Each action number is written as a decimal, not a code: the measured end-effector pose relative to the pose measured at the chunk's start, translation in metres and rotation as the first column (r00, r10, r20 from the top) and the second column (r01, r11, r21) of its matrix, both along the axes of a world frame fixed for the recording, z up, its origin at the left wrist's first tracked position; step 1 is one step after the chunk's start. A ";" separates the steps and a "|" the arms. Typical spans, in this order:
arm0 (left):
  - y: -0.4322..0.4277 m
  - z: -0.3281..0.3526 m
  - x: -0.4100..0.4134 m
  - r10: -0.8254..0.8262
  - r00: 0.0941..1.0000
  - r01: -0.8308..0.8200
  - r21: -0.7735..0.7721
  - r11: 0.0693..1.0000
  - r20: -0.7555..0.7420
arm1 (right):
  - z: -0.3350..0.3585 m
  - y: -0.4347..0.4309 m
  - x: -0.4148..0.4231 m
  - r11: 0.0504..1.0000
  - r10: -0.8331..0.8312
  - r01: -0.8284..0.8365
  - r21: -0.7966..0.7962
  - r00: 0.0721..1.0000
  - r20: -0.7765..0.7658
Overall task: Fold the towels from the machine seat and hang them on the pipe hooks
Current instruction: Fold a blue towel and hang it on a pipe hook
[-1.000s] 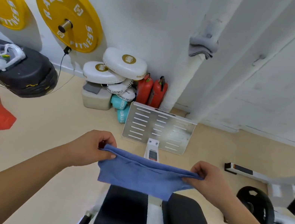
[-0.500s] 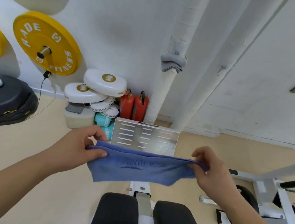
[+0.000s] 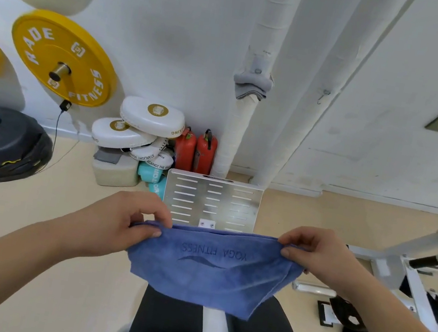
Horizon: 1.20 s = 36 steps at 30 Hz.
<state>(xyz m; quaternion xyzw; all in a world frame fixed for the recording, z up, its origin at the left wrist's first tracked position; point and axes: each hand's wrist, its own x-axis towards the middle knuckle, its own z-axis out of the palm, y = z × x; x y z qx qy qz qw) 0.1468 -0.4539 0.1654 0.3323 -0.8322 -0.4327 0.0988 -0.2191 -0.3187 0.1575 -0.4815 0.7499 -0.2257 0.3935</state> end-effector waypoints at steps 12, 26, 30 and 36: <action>-0.010 -0.020 -0.005 -0.019 0.991 0.030 -0.084 0.996 0.131 | 0.001 0.002 -0.008 0.999 0.031 -0.032 -0.012 0.993 -0.113; -0.009 -0.034 -0.008 0.173 0.981 -0.168 -0.065 0.984 0.092 | -0.019 0.016 -0.008 0.995 0.082 -0.096 -0.030 0.945 -0.315; -0.011 -0.036 -0.010 0.230 0.969 -0.217 -0.144 0.966 0.086 | -0.024 0.020 -0.008 0.979 0.184 -0.205 0.006 0.869 -0.459; -0.009 -0.039 -0.013 0.220 0.966 -0.181 -0.254 0.950 0.134 | -0.027 0.022 -0.008 0.984 0.130 -0.171 -0.047 0.874 -0.467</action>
